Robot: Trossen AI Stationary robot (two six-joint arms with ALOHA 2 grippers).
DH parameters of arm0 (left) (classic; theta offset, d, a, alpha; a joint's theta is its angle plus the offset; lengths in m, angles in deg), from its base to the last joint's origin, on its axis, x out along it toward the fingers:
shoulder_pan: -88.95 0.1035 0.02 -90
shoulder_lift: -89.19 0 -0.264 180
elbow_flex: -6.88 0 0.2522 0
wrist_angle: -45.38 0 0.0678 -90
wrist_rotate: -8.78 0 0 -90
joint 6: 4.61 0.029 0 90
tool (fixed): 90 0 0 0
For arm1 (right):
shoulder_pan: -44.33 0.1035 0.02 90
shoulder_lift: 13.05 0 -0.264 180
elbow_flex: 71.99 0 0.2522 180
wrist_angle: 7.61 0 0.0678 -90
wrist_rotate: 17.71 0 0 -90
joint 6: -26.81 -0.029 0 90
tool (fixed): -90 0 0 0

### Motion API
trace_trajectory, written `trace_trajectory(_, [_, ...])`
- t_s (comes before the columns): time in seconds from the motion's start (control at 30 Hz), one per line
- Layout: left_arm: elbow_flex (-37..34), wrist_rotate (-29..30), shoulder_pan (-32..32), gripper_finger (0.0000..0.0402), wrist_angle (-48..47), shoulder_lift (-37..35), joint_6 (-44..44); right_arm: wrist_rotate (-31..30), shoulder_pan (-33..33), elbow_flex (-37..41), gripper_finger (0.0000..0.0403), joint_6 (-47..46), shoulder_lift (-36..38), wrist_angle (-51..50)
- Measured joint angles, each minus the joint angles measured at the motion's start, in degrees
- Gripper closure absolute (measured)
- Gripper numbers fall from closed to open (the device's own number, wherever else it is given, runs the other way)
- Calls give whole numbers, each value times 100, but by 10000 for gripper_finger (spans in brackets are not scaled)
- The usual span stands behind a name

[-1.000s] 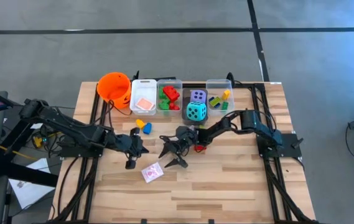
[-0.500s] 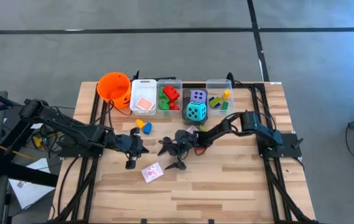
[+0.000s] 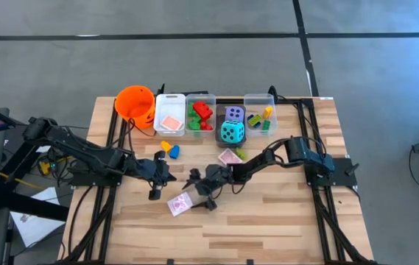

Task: Pick & Place Toys
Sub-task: Put the pink playing card box into the white bin

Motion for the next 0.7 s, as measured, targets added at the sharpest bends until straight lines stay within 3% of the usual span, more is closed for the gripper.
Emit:
trace_trajectory(0.43, [0, -2, 0, 398, 0, 0, 0, -291, 76, -38, 3, 154, 15, -498])
trace_trajectory(0.7, [0, -2, 0, 398, 0, 0, 0, -260, 253, -538, 3, 300, 14, -1341])
